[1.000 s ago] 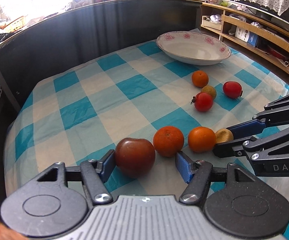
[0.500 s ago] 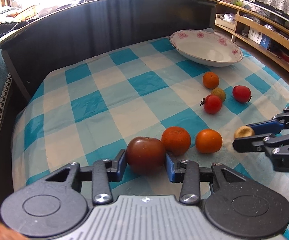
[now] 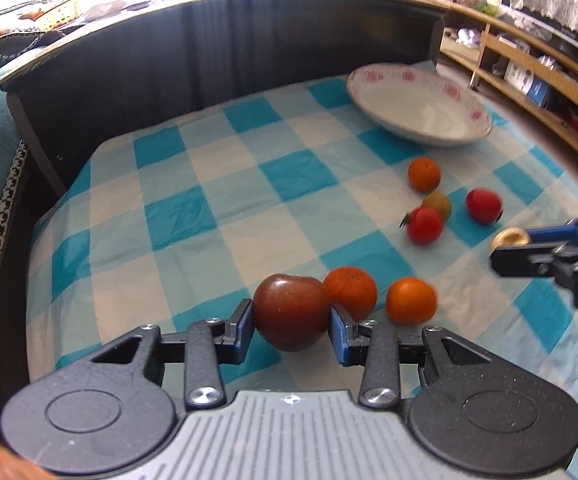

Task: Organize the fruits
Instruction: 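Carry both fruits over the white floral bowl and open both tools to drop them, then withdraw both open tools from the bowl back toward the remaining fruits, then grasp a mandarin orange with the left tool while the right tool grasps another orange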

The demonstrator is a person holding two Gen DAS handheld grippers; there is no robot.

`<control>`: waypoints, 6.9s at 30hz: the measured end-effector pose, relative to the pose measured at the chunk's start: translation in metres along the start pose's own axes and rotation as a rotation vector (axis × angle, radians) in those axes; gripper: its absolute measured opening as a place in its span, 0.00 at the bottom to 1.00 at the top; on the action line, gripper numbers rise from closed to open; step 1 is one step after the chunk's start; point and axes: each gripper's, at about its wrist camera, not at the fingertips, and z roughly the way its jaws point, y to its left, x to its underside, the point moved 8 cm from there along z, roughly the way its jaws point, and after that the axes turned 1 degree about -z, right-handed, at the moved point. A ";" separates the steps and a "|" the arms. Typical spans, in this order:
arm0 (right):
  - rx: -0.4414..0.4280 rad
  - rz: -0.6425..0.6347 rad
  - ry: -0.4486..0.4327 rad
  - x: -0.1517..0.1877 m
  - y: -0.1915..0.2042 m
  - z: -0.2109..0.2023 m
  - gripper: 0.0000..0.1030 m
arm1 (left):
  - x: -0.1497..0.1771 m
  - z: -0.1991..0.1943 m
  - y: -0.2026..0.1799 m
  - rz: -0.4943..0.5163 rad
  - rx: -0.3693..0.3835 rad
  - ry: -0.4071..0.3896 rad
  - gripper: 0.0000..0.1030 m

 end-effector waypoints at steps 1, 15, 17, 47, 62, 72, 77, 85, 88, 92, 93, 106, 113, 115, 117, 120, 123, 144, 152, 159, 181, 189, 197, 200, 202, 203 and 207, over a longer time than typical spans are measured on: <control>0.003 0.002 -0.001 -0.001 -0.001 0.001 0.22 | -0.005 -0.003 -0.003 -0.001 0.012 -0.013 0.46; 0.056 0.061 -0.044 -0.049 -0.040 0.005 0.22 | -0.071 0.020 -0.040 0.028 0.121 -0.049 0.46; 0.071 0.068 -0.048 -0.055 -0.049 0.009 0.22 | -0.080 0.027 -0.045 0.028 0.131 -0.050 0.46; 0.169 0.081 -0.054 -0.097 -0.112 0.060 0.22 | -0.143 0.091 -0.094 0.104 0.157 -0.095 0.46; 0.173 0.103 -0.070 -0.099 -0.117 0.059 0.26 | -0.144 0.092 -0.095 0.097 0.159 -0.101 0.48; 0.175 0.108 -0.080 -0.099 -0.117 0.056 0.28 | -0.148 0.086 -0.096 0.098 0.163 -0.121 0.49; 0.175 0.103 -0.090 -0.100 -0.115 0.050 0.29 | -0.148 0.079 -0.096 0.099 0.166 -0.131 0.49; 0.173 0.093 -0.106 -0.098 -0.110 0.038 0.31 | -0.146 0.065 -0.097 0.107 0.168 -0.142 0.49; 0.173 0.093 -0.110 -0.098 -0.108 0.034 0.31 | -0.145 0.059 -0.096 0.108 0.170 -0.147 0.49; 0.171 0.086 -0.120 -0.097 -0.103 0.028 0.31 | -0.143 0.050 -0.096 0.116 0.170 -0.157 0.49; 0.170 0.082 -0.123 -0.097 -0.101 0.026 0.31 | -0.142 0.048 -0.096 0.117 0.170 -0.159 0.49; 0.135 0.032 -0.157 -0.091 -0.069 0.003 0.31 | -0.124 0.009 -0.080 0.113 0.161 -0.182 0.49; 0.120 0.030 -0.157 -0.086 -0.056 -0.003 0.31 | -0.114 -0.006 -0.075 0.122 0.153 -0.190 0.49; 0.114 0.028 -0.157 -0.084 -0.051 -0.006 0.31 | -0.110 -0.010 -0.073 0.120 0.156 -0.190 0.49; 0.109 0.023 -0.157 -0.081 -0.046 -0.008 0.31 | -0.106 -0.014 -0.071 0.122 0.159 -0.189 0.49; 0.097 0.023 -0.151 -0.075 -0.038 -0.011 0.31 | -0.097 -0.021 -0.067 0.127 0.157 -0.185 0.49; 0.080 0.006 -0.138 -0.068 -0.029 -0.012 0.31 | -0.088 -0.025 -0.063 0.131 0.158 -0.171 0.49; -0.108 -0.185 0.050 -0.006 0.043 0.016 0.31 | -0.004 -0.025 -0.025 0.213 0.197 0.006 0.50; -0.123 -0.217 0.112 0.002 0.046 0.039 0.31 | 0.000 -0.017 -0.023 0.242 0.209 0.038 0.51; -0.145 -0.223 0.125 0.002 0.050 0.047 0.27 | 0.003 -0.008 -0.017 0.227 0.201 0.061 0.51; -0.085 -0.122 0.148 0.007 0.012 0.033 0.24 | -0.003 0.027 -0.037 0.229 0.198 0.074 0.53; -0.067 -0.146 0.144 0.009 0.009 0.033 0.24 | -0.003 0.025 -0.042 0.256 0.147 0.054 0.46; -0.068 -0.142 0.154 0.013 0.005 0.038 0.25 | -0.009 0.025 -0.047 0.257 0.150 0.059 0.42; -0.064 -0.151 0.150 0.015 0.007 0.039 0.25 | -0.006 0.030 -0.042 0.238 0.146 0.073 0.44; -0.061 -0.148 0.150 0.014 0.007 0.040 0.25 | -0.006 0.030 -0.040 0.225 0.153 0.076 0.44; -0.060 -0.148 0.149 0.013 0.007 0.041 0.25 | -0.006 0.031 -0.040 0.223 0.153 0.075 0.44; -0.059 -0.142 0.148 0.013 0.005 0.042 0.25 | -0.005 0.030 -0.041 0.229 0.137 0.078 0.45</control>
